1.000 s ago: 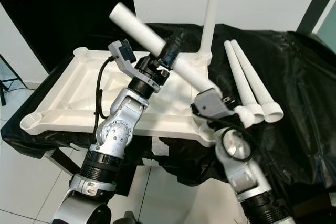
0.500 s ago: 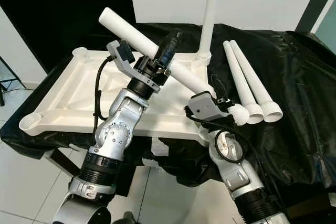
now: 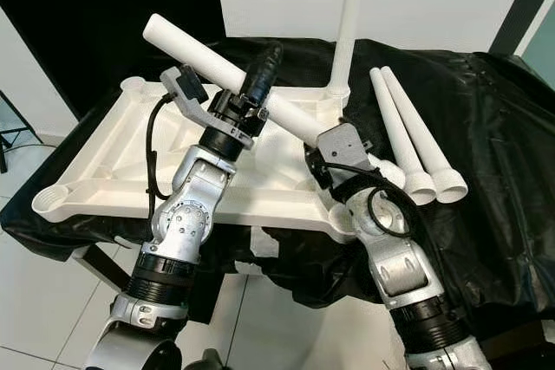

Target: Building children table

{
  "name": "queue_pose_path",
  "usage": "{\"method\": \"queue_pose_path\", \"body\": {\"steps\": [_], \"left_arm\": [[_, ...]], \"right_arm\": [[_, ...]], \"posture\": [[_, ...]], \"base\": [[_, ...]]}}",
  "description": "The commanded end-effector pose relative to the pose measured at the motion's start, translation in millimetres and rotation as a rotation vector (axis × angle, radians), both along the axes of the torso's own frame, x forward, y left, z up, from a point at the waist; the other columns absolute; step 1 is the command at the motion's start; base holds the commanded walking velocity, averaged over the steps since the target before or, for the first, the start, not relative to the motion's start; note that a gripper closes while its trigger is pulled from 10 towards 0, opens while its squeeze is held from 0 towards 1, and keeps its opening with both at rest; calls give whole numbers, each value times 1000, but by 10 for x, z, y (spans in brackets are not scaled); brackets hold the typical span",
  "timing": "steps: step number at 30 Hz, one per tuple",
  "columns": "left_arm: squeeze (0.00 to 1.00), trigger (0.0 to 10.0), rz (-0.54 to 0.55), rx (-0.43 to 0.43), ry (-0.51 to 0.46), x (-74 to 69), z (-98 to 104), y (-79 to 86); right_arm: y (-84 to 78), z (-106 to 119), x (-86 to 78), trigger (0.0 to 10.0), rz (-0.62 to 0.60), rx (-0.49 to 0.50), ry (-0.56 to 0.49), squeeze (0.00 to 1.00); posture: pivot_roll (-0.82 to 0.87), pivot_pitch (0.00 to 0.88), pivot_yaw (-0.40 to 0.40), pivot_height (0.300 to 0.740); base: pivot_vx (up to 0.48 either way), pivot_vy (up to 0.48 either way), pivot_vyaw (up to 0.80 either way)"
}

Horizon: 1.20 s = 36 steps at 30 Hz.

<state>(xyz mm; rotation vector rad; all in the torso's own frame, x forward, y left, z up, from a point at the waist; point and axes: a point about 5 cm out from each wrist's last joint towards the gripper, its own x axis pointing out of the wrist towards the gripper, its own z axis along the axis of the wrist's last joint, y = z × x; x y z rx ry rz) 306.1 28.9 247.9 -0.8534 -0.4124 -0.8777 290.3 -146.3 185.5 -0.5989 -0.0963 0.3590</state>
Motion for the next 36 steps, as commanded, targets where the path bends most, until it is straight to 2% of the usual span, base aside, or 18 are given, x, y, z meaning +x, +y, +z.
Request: {"method": "queue_pose_path", "body": {"steps": [1,3,8,9,15,18,19,21,22,24,27,28,29,30,31,33,36], "left_arm": [[0,0,-147,-12,-116,-119,39,-158],[0,0,-132,-6,-111,-95,41,-161],[0,0,-122,-5,-108,-78,48,-164],[0,0,-124,-4,-109,-82,49,-169],[0,0,-126,1,-112,-93,47,-174],[0,0,-123,2,-111,-96,48,-167],[0,5255,-121,7,-107,-92,46,-170],[0,5255,-119,10,-104,-88,45,-172],[1000,10000,-117,10,-96,-78,41,-173],[1000,10000,-117,8,-92,-73,39,-172],[1000,10000,-101,16,-87,-57,50,-171],[1000,10000,-101,16,-87,-57,50,-171],[427,10000,-99,15,-85,-53,57,-174],[0,10000,-104,13,-82,-53,61,-179],[0,10000,-104,13,-82,-53,61,-179],[0,10000,-112,11,-80,-59,64,-191],[0,10000,-114,12,-81,-63,64,-195]], "right_arm": [[-19,-11,-40,10000,48,-11,79,0],[-59,-7,-106,10000,118,-56,145,0],[-84,17,-153,9804,162,-74,197,0],[-96,22,-159,0,167,-73,214,0],[-86,-7,-151,0,159,-60,252,0],[-19,-26,-136,0,144,-30,249,0],[6,-25,-134,0,137,-24,235,0],[20,-20,-136,0,133,-22,229,0],[35,2,-130,0,117,-19,205,0],[40,14,-125,0,108,-17,190,0],[21,90,-64,0,17,-40,70,0],[21,90,-64,0,17,-40,70,0],[10,118,-38,0,-24,-46,20,0],[1,132,-13,0,-69,-47,-25,0],[1,132,-13,0,-69,-47,-25,0],[-2,158,11,0,-138,-73,-117,0],[5,183,12,0,-162,-96,-169,0]], "posture": [[115,0,17,740],[115,0,18,740],[113,0,18,740],[112,0,20,740],[117,0,20,740],[120,0,20,740],[121,0,20,740],[121,0,20,740],[119,0,22,740],[119,0,22,740],[117,0,21,740],[117,0,21,740],[117,0,21,740],[116,0,21,740],[116,0,21,740],[120,0,22,740],[121,0,22,740]], "base": [[0,0,0],[0,0,0],[0,0,0],[0,0,0],[0,0,0],[0,0,0],[0,0,0],[0,0,0],[0,0,0],[0,0,0],[0,0,0],[0,0,0],[0,0,0],[0,0,0],[0,0,0],[0,0,0],[0,0,0]]}}
